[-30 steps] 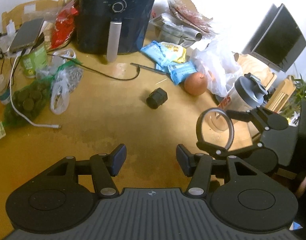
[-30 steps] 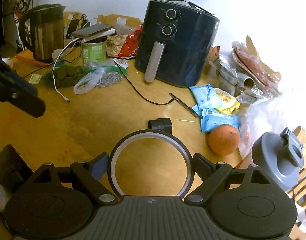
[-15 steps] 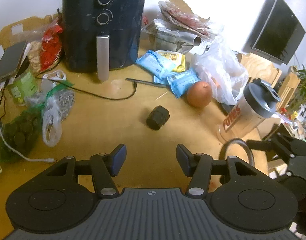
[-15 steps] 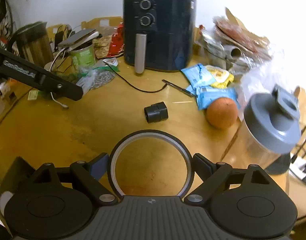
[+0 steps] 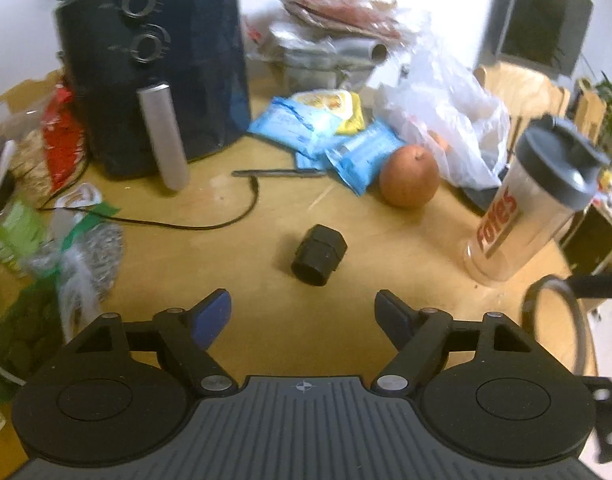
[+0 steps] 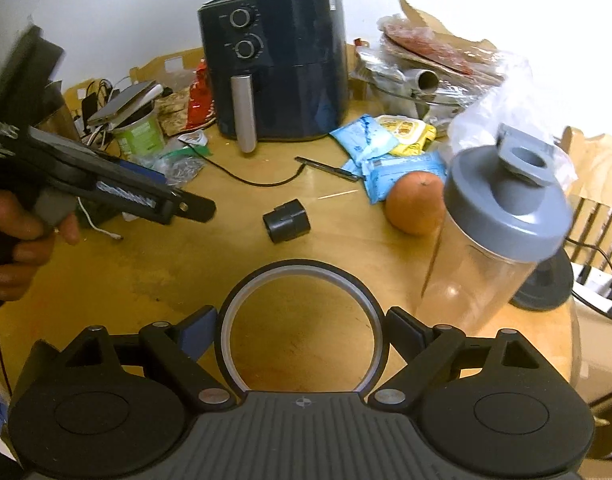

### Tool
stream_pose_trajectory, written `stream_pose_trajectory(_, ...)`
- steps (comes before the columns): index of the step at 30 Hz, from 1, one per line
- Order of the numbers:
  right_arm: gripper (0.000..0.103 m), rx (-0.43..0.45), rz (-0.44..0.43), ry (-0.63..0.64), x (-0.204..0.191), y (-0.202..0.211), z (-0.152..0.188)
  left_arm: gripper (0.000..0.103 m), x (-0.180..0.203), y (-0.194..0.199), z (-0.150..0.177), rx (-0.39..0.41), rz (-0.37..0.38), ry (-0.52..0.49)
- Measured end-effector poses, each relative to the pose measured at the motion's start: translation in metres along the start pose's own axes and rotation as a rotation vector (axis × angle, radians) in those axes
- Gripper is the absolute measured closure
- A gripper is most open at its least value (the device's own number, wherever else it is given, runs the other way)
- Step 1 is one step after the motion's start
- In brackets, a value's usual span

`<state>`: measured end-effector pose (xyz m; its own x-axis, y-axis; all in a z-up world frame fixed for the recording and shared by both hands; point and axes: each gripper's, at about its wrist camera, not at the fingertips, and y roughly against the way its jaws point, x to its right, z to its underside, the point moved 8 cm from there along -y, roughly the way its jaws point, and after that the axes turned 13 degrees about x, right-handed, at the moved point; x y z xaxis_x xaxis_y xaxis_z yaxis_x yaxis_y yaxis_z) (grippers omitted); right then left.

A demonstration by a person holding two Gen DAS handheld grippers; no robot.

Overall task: Organize objects
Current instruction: 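Close the left tool on the black hexagonal block while the right tool holds the ring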

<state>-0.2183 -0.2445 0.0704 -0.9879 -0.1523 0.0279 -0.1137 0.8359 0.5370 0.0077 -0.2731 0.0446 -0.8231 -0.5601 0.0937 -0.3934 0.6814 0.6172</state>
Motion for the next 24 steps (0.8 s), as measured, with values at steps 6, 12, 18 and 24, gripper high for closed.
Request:
stream_pose_trajectory(6,0.012,-0.006,0.067,-0.044,0.016,0.011,0.007,0.025,0.012,-0.029,0.007,-0.003,0.02,-0.126)
stream_pose_trajectory(12,0.012,-0.008,0.109,-0.073,0.028,0.018,0.011,0.027,0.028,-0.06,0.014,0.002,0.028,-0.301)
stream_pose_trajectory(18,0.012,-0.011,0.148,-0.107,0.035,0.025,0.015,0.041,0.037,-0.085,0.021,-0.011,0.033,-0.424)
stream_pose_trajectory(24,0.012,-0.014,0.188,-0.136,0.041,0.032,0.019,0.062,0.039,-0.103,0.028,-0.037,0.041,-0.483)
